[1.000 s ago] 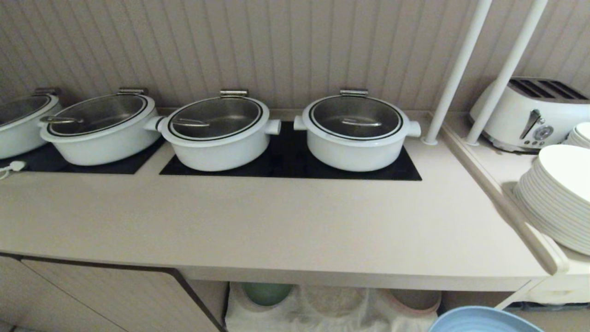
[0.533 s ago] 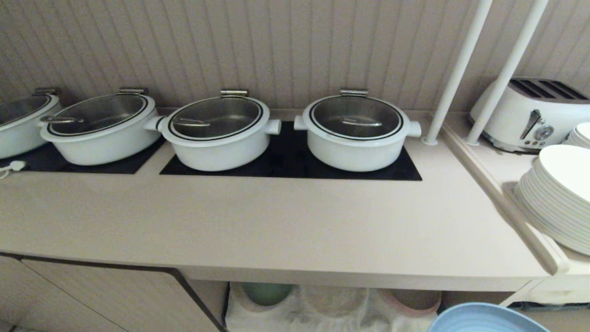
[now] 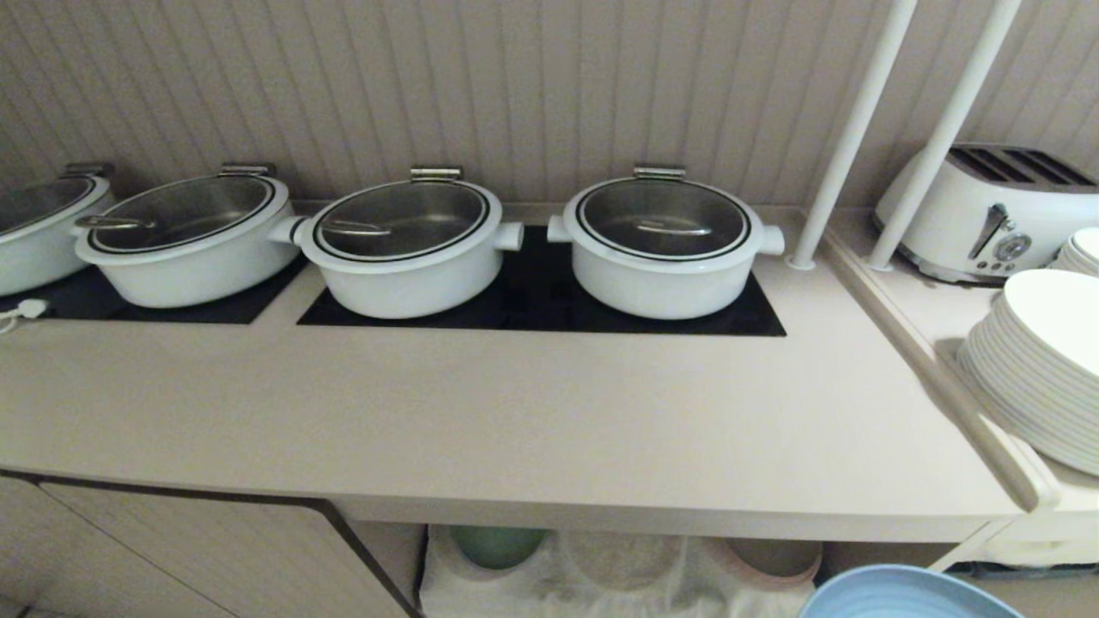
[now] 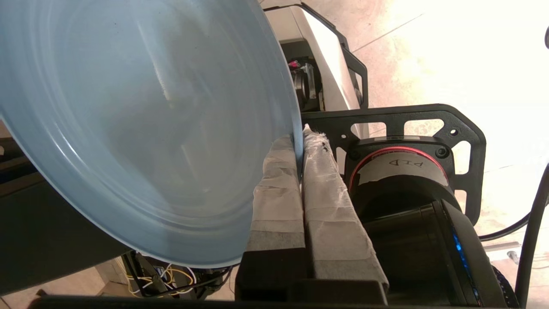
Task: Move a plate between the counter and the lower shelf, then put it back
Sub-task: Put the plate in the cupboard
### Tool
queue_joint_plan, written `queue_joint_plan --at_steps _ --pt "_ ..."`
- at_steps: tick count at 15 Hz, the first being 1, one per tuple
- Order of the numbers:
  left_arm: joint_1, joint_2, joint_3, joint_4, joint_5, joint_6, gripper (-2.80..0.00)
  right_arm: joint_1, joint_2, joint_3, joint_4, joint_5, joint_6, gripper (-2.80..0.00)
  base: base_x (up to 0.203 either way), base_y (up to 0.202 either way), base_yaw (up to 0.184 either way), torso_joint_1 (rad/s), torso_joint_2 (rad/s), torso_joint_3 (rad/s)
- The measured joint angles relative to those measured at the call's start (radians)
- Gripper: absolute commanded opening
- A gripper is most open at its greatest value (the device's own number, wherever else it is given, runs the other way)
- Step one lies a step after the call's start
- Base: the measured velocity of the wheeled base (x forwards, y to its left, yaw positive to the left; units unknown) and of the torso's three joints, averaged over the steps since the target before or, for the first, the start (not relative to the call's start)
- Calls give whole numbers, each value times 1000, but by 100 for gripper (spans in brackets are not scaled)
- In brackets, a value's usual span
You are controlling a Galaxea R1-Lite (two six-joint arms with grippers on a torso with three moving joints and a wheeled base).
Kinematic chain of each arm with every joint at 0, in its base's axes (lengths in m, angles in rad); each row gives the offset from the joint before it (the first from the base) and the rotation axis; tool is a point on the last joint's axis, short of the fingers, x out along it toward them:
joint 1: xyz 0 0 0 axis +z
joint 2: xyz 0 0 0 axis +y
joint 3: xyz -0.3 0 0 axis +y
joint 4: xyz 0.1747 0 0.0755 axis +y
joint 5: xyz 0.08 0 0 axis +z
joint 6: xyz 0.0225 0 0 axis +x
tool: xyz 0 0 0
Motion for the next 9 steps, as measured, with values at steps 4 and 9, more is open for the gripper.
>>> queue_joint_plan --at_steps 4,9 --pt "0 0 0 0 0 0 -280 0 -2 -10 24 0 4 -280 0 0 0 0 0 0" --pt "0 0 0 0 0 0 -280 2 -1 -13 38 0 4 -280 0 0 0 0 0 0"
